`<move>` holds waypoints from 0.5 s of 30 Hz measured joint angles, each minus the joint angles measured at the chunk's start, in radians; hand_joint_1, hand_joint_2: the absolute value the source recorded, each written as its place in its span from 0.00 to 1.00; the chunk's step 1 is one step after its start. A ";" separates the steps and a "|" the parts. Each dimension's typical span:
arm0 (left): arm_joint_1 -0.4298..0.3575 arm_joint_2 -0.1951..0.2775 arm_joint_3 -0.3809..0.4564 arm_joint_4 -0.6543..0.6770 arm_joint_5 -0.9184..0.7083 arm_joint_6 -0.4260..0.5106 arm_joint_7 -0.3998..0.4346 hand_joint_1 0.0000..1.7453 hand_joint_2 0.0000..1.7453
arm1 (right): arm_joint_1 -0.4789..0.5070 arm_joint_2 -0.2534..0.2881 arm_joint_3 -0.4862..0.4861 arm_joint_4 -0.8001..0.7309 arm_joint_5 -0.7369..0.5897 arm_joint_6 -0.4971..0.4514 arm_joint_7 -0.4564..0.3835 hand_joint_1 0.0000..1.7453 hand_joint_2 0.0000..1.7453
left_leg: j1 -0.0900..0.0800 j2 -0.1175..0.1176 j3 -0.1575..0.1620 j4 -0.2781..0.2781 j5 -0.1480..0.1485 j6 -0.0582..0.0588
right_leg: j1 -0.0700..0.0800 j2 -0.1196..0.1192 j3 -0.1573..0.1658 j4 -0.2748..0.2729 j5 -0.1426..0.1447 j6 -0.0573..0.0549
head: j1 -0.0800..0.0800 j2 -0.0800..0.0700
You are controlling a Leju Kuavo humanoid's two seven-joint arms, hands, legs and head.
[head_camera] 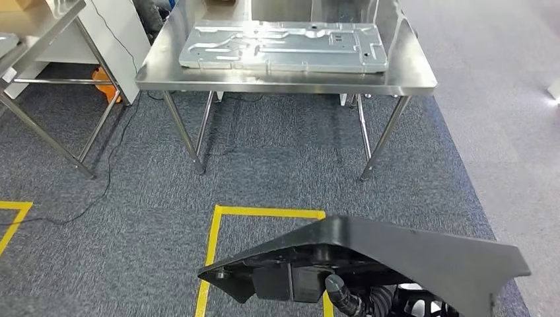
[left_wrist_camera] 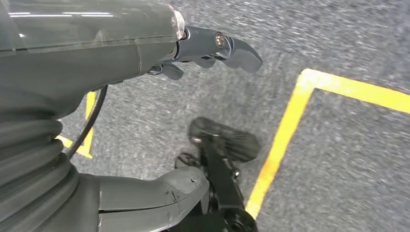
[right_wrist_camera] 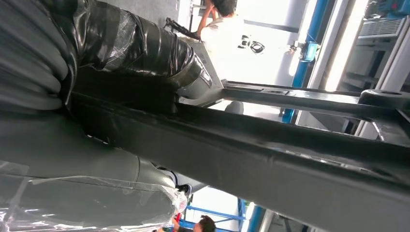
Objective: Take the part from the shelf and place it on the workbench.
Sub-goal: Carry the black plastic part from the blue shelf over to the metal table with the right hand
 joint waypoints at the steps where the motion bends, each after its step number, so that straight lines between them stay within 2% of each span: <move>1: 0.001 0.001 0.001 0.000 0.000 0.000 0.000 0.00 1.00 | 0.000 0.000 0.000 0.000 0.001 0.000 0.000 1.00 1.00 | -0.003 -0.001 0.010 -0.040 0.030 0.007 | 0.002 0.001 0.008 0.001 -0.010 0.005 | 0.000 0.000; 2: 0.003 0.002 0.001 0.000 -0.001 0.000 0.000 0.00 1.00 | 0.001 0.000 0.000 0.000 0.002 0.000 0.000 1.00 1.00 | -0.006 -0.002 0.016 -0.062 0.047 0.014 | 0.002 0.002 0.015 0.002 -0.017 0.011 | 0.000 0.000; 5: 0.004 0.002 0.002 0.000 -0.001 0.000 0.001 0.00 1.00 | 0.002 0.000 0.000 -0.004 0.007 -0.001 -0.001 1.00 1.00 | -0.003 -0.002 0.039 -0.078 0.045 0.031 | 0.004 0.003 0.024 0.023 -0.023 0.028 | 0.000 0.000; 6: 0.003 0.001 0.003 0.000 -0.002 0.000 0.001 0.00 1.00 | 0.002 0.000 0.000 -0.006 0.008 -0.001 -0.002 1.00 1.00 | 0.000 -0.002 0.050 -0.083 0.043 0.036 | 0.003 0.002 0.010 0.054 -0.027 0.034 | 0.000 0.000; 8: 0.001 0.000 0.005 0.000 -0.003 0.000 0.001 0.00 1.00 | 0.002 -0.001 -0.001 -0.009 0.010 -0.003 -0.003 1.00 1.00 | 0.003 -0.002 0.068 -0.088 0.035 0.043 | -0.003 -0.002 -0.051 0.158 -0.055 0.045 | 0.000 0.000; 10: 0.001 0.000 0.009 0.000 -0.004 0.000 0.000 0.00 1.00 | 0.004 -0.001 -0.001 -0.011 0.013 -0.005 -0.005 1.00 1.00 | 0.003 -0.002 0.080 -0.088 0.020 0.044 | -0.012 -0.003 -0.138 0.266 -0.108 0.055 | 0.000 0.000; 11: 0.002 0.000 0.011 0.000 -0.004 0.000 0.000 0.00 1.00 | 0.006 -0.001 -0.001 -0.011 0.015 -0.006 -0.006 1.00 1.00 | 0.004 -0.003 0.090 -0.088 0.011 0.043 | -0.016 -0.004 -0.169 0.288 -0.123 0.058 | 0.000 0.000; 12: 0.002 0.000 0.013 0.000 -0.004 0.000 0.000 0.00 1.00 | 0.007 -0.001 -0.002 -0.011 0.016 -0.006 -0.007 1.00 1.00 | 0.004 -0.003 0.104 -0.088 0.000 0.040 | -0.019 -0.006 -0.187 0.282 -0.120 0.061 | 0.000 0.000; 13: 0.003 0.000 0.014 0.000 -0.004 0.000 0.000 0.00 1.00 | 0.008 -0.001 -0.002 -0.012 0.017 -0.007 -0.009 1.00 1.00 | 0.005 -0.004 0.119 -0.088 -0.012 0.037 | -0.022 -0.007 -0.188 0.243 -0.091 0.062 | 0.000 0.000; 15: 0.004 0.000 0.016 0.000 -0.004 -0.001 -0.001 0.00 1.00 | 0.010 -0.001 -0.002 -0.014 0.018 -0.009 -0.013 1.00 1.00 | 0.005 -0.004 0.148 -0.089 -0.035 0.029 | -0.021 -0.009 -0.171 0.125 0.019 0.056 | 0.000 0.000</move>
